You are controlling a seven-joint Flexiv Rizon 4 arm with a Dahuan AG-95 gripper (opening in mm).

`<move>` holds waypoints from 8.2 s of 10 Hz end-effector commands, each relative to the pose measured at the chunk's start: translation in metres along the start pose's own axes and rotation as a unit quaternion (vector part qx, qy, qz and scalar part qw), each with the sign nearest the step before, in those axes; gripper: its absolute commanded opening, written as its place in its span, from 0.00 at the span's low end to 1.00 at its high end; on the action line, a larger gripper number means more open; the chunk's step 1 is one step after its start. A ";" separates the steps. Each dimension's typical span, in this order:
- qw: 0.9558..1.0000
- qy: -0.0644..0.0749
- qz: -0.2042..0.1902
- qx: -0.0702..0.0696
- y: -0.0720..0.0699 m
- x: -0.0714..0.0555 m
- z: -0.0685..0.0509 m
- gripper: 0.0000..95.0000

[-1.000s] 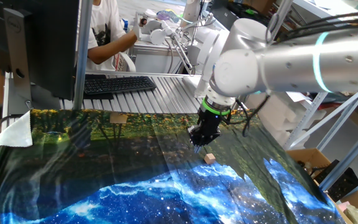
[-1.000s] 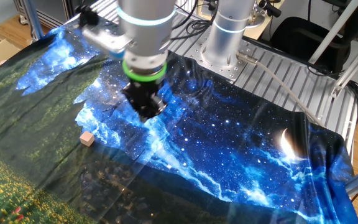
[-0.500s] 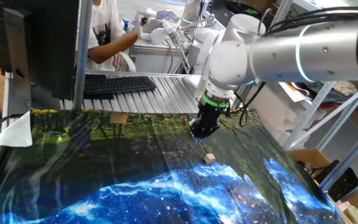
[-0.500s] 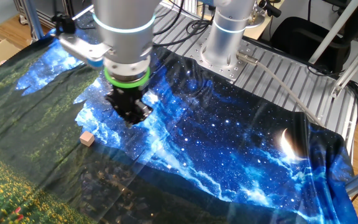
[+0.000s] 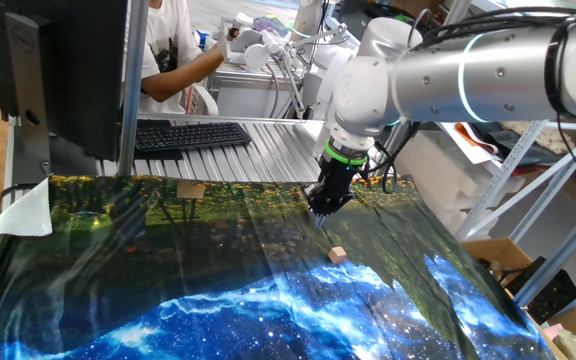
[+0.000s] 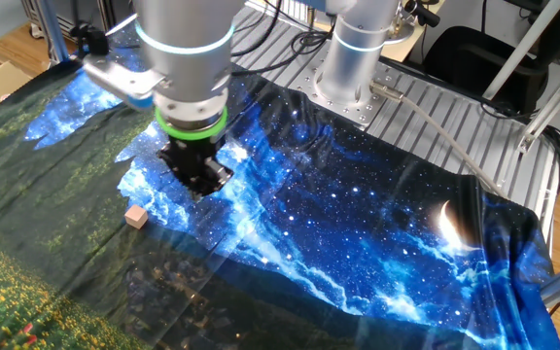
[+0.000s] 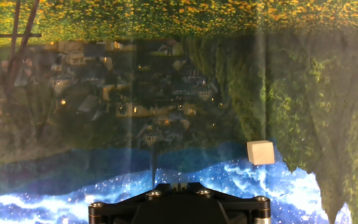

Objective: Pick up the small block on the left and move it to the right

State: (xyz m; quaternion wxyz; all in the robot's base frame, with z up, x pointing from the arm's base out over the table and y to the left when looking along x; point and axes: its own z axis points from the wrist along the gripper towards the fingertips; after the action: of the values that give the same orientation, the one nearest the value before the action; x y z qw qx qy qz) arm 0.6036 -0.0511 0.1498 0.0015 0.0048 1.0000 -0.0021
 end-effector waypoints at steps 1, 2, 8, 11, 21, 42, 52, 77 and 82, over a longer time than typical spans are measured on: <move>1.000 0.000 0.000 -0.001 0.000 0.001 0.000 0.00; 1.000 0.001 0.001 -0.001 -0.001 0.000 0.000 0.00; 1.000 0.003 0.004 -0.007 -0.001 -0.001 0.000 0.00; 1.000 0.005 0.009 -0.005 -0.001 -0.001 0.000 0.00; 1.000 0.004 0.006 -0.010 -0.001 -0.001 0.001 0.00; 0.999 0.010 0.044 -0.011 -0.002 0.000 0.002 0.00; 1.000 0.003 0.026 -0.007 -0.071 -0.005 0.026 0.00; 1.000 -0.006 -0.004 -0.005 -0.115 -0.026 0.082 0.20; 0.999 -0.009 -0.037 0.005 -0.115 -0.025 0.092 0.20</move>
State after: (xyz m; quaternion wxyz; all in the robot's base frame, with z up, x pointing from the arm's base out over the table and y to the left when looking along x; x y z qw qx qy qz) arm 0.6284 -0.1662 0.0587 0.0115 -0.0285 0.9995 -0.0061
